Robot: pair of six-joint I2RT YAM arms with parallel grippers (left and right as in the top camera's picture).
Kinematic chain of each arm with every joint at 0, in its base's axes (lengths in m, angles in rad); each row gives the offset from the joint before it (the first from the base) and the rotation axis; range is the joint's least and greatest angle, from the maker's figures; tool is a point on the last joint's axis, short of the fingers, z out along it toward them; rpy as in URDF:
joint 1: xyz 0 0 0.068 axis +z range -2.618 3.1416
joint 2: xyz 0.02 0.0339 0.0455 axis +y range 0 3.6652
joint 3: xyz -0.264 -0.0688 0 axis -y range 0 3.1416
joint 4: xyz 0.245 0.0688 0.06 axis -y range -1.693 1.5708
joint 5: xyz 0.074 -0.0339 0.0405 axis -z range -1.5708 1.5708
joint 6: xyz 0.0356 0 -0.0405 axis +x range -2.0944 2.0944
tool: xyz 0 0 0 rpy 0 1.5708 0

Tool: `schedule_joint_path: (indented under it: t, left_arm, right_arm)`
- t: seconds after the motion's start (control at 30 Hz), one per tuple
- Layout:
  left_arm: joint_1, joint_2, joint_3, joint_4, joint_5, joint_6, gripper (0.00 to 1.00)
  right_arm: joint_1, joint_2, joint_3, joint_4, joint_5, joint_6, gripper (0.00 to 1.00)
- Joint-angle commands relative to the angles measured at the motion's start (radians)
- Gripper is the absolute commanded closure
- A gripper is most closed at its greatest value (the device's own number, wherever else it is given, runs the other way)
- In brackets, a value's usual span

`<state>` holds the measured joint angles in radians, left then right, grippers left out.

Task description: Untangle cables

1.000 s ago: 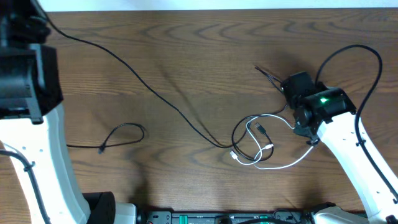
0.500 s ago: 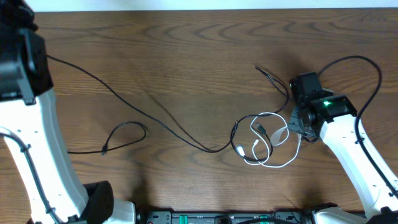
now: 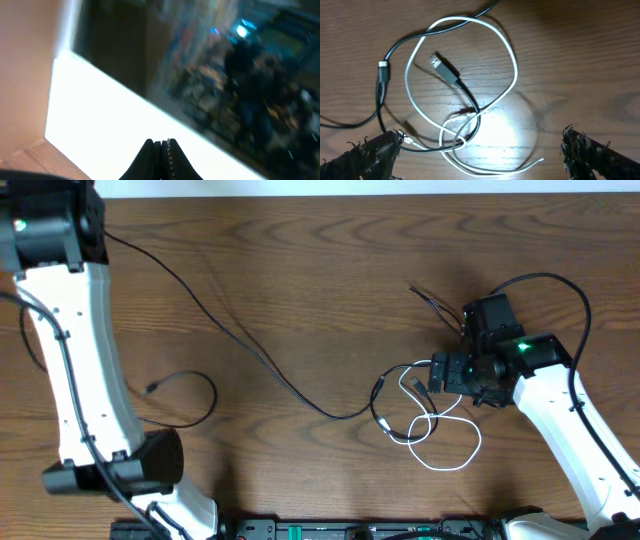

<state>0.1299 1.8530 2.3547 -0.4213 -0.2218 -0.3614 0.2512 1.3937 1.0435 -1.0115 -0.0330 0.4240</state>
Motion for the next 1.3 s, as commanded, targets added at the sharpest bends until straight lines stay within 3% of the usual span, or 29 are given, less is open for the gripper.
schedule_joint_path:
  t: [0.0,0.13,0.23,0.27,0.3,0.37,0.4,0.73,0.97,1.13,1.27]
  left_arm:
    - [0.003,0.071,0.003,-0.004,0.207,0.018,0.92]
    - [0.004,0.154,0.003,-0.018,0.332,0.029,0.92]
    - [0.006,0.217,0.003,-0.046,0.345,0.032,0.92]
    - [0.011,0.241,0.003,-0.061,0.345,0.032,0.85]
    - [0.016,0.259,0.003,-0.077,0.345,0.032,0.69]
    - [0.027,0.297,0.003,-0.122,0.345,0.032,0.13]
    - [0.032,0.309,0.003,-0.142,0.345,0.032,0.07]
    - [0.071,0.314,0.003,-0.401,0.359,0.031,0.05]
    - [0.061,0.307,-0.002,-0.763,0.639,0.032,0.05]
    - [0.001,0.312,-0.086,-0.982,0.655,0.067,0.05]
    - [-0.060,0.312,-0.181,-1.011,0.648,0.084,0.05]
  right_arm:
    - [0.005,-0.007,-0.002,0.000,-0.054,-0.018,0.01]
    - [0.005,-0.007,-0.002,-0.002,-0.056,-0.018,0.01]
    - [0.005,-0.007,-0.003,-0.002,-0.056,-0.018,0.01]
    - [0.005,-0.007,-0.004,-0.002,-0.056,-0.018,0.01]
    - [0.005,-0.007,-0.004,-0.003,-0.057,-0.018,0.01]
    - [0.005,-0.007,-0.005,-0.006,-0.057,-0.018,0.01]
    - [0.005,-0.007,-0.005,-0.007,-0.057,-0.018,0.01]
    - [0.005,-0.007,-0.005,-0.005,-0.057,-0.018,0.01]
    - [0.005,-0.007,-0.005,0.001,-0.057,-0.018,0.01]
    - [0.005,-0.007,-0.005,0.006,-0.057,-0.017,0.01]
    - [0.005,-0.007,-0.005,0.014,-0.069,0.008,0.01]
